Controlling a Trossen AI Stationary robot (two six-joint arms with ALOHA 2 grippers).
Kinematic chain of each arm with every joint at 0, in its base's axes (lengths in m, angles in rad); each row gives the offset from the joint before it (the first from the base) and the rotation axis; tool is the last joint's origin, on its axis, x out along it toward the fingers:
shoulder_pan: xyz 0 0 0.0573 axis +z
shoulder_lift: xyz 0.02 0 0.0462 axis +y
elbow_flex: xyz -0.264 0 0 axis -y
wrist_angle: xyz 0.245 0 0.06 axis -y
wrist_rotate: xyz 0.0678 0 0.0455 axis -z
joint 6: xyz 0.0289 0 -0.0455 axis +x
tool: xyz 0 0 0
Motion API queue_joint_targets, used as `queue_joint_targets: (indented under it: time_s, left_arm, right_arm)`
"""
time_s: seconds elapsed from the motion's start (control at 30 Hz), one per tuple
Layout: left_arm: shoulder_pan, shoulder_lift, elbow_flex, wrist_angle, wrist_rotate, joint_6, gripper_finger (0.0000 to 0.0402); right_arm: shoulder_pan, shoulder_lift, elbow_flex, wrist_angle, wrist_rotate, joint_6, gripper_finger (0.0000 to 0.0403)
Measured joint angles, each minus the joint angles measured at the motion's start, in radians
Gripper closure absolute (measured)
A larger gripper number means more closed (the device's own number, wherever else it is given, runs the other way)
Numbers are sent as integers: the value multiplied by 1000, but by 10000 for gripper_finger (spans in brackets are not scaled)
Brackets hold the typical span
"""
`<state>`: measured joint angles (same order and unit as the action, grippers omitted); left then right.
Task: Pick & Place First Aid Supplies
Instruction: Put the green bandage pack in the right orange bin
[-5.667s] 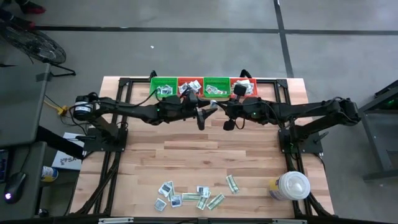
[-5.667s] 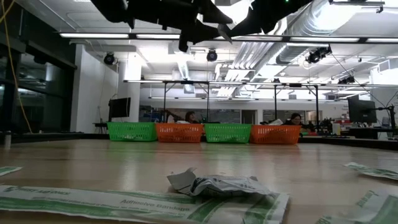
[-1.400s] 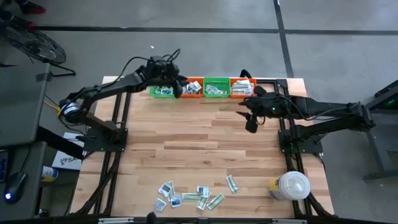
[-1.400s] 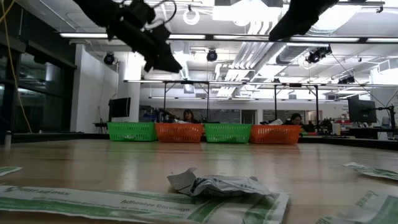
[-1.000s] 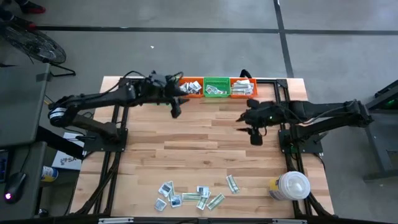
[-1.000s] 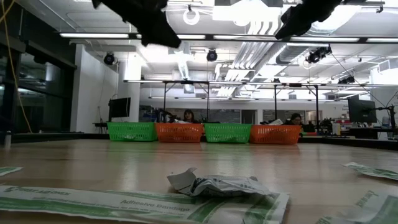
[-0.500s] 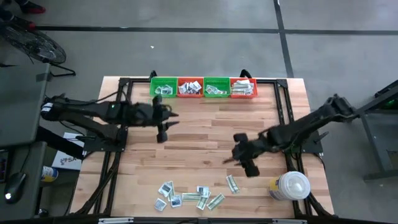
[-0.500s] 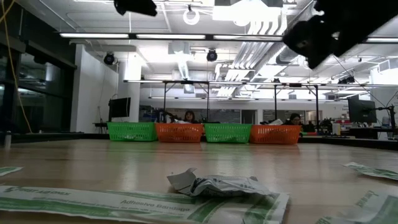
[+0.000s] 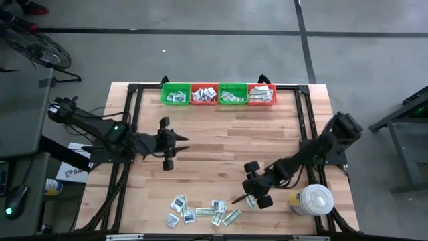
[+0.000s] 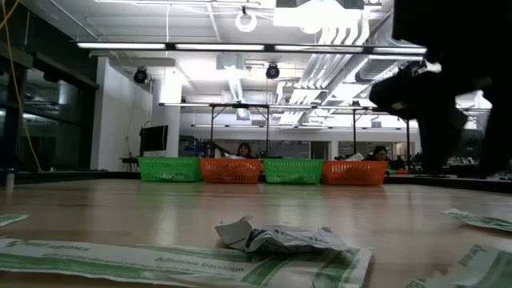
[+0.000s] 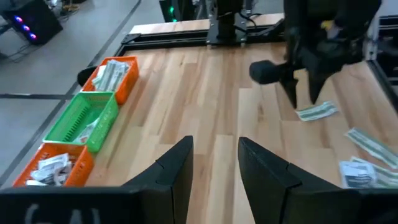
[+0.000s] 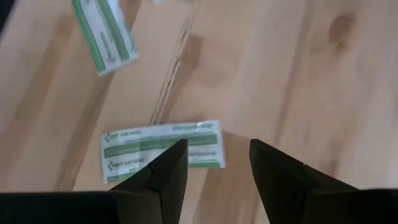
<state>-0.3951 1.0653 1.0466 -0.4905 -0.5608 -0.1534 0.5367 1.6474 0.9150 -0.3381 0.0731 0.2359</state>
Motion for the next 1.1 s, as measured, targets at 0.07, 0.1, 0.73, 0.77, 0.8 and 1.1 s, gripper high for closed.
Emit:
queue_joint_targets:
  time_s: [0.07, 0.1, 0.73, 0.77, 0.8, 1.1]
  left_arm:
    - [-22, 0, 0, -3, -18, -15, 277]
    - [-32, 0, 0, -6, -26, -20, 277]
    - [-77, 0, 0, -16, -62, -35, 277]
    - [-77, 0, 0, -18, -62, -36, 277]
    - [-77, 0, 0, -21, -63, -35, 277]
    - [-77, 1, 0, -71, -44, -63, 277]
  right_arm:
    - [8, 28, 0, 8, 0, 1, 238]
    - [11, 40, 0, 13, -1, 4, 238]
    - [15, 184, 7, 28, -2, 118, 274]
    - [15, 185, 7, 26, -1, 130, 284]
    - [14, 185, 7, 25, -1, 143, 294]
    - [11, 185, 5, 27, 5, 336, 393]
